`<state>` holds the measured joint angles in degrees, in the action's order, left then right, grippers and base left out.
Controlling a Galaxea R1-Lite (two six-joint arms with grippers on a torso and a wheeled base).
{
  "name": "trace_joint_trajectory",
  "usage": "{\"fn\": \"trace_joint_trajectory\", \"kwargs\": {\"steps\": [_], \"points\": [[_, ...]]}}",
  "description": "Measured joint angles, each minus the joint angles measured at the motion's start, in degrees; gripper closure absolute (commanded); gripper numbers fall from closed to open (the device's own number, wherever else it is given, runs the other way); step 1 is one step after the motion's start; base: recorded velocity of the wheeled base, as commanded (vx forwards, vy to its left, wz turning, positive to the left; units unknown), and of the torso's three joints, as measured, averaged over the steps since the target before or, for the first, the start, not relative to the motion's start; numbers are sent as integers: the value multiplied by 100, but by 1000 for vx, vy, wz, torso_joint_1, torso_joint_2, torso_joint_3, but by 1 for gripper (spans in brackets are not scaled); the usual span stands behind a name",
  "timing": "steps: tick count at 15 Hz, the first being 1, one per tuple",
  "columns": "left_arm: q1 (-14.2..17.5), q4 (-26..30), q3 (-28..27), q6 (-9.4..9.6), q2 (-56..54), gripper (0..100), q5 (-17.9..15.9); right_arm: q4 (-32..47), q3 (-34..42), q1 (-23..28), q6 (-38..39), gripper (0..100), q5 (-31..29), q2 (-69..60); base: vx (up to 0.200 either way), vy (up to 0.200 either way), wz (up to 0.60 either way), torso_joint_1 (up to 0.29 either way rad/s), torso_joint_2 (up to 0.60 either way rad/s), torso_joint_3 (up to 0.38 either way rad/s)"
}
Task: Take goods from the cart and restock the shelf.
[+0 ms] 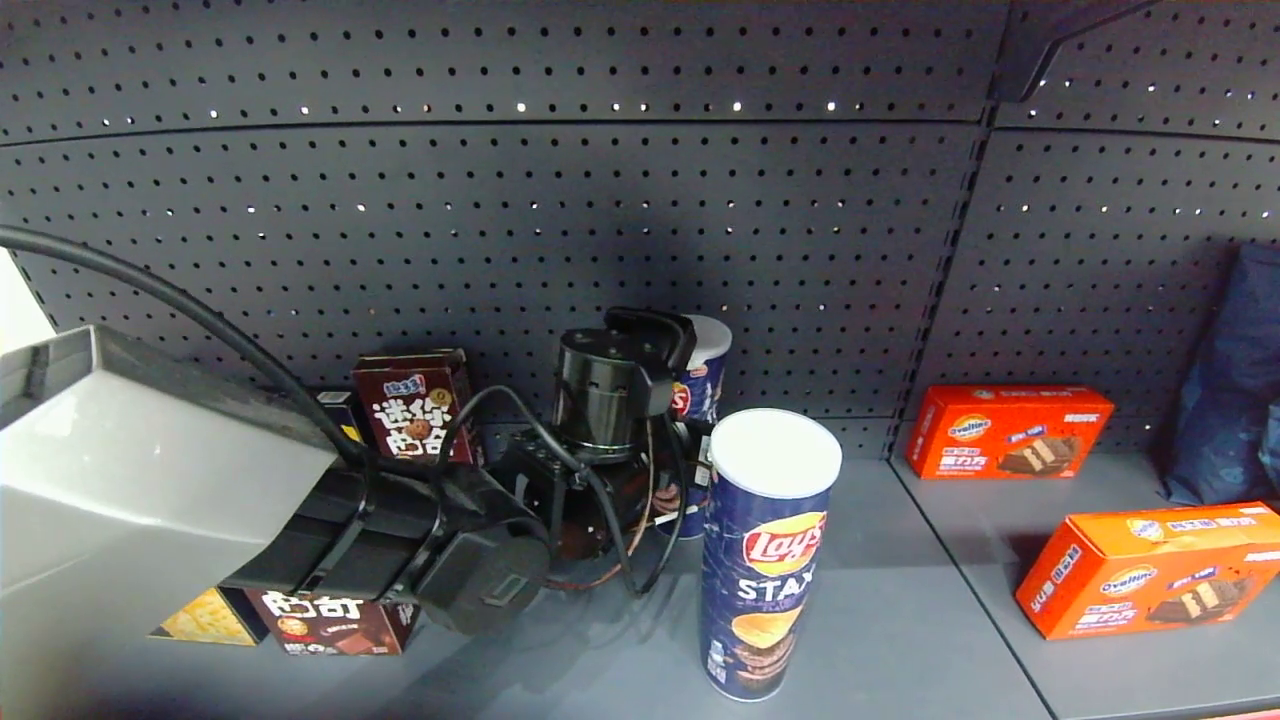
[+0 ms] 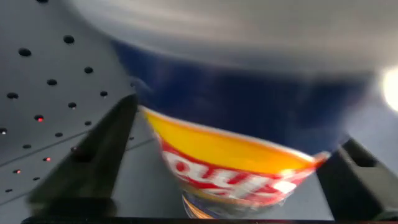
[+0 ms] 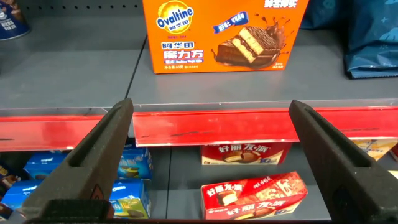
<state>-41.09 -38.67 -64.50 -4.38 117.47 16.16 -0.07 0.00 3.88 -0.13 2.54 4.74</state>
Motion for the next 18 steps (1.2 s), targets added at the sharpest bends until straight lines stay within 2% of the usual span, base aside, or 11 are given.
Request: {"fn": "trace_joint_trajectory", "kwargs": {"steps": [6,13,15,18], "points": [[30,-2,662,4,-597,0,4,0,0,0,-2,0,0,0,0,0,0,0,0,0],[130,18,1737,2,-1677,0,-16,2,0,0,-2,0,0,0,0,0,0,0,0,0],[249,35,1888,96,-1786,0,-5,0,0,0,-2,0,0,0,0,0,0,0,0,0],[394,41,1949,367,-1808,0,37,0,0,0,-2,0,0,0,0,0,0,0,0,0]]}}
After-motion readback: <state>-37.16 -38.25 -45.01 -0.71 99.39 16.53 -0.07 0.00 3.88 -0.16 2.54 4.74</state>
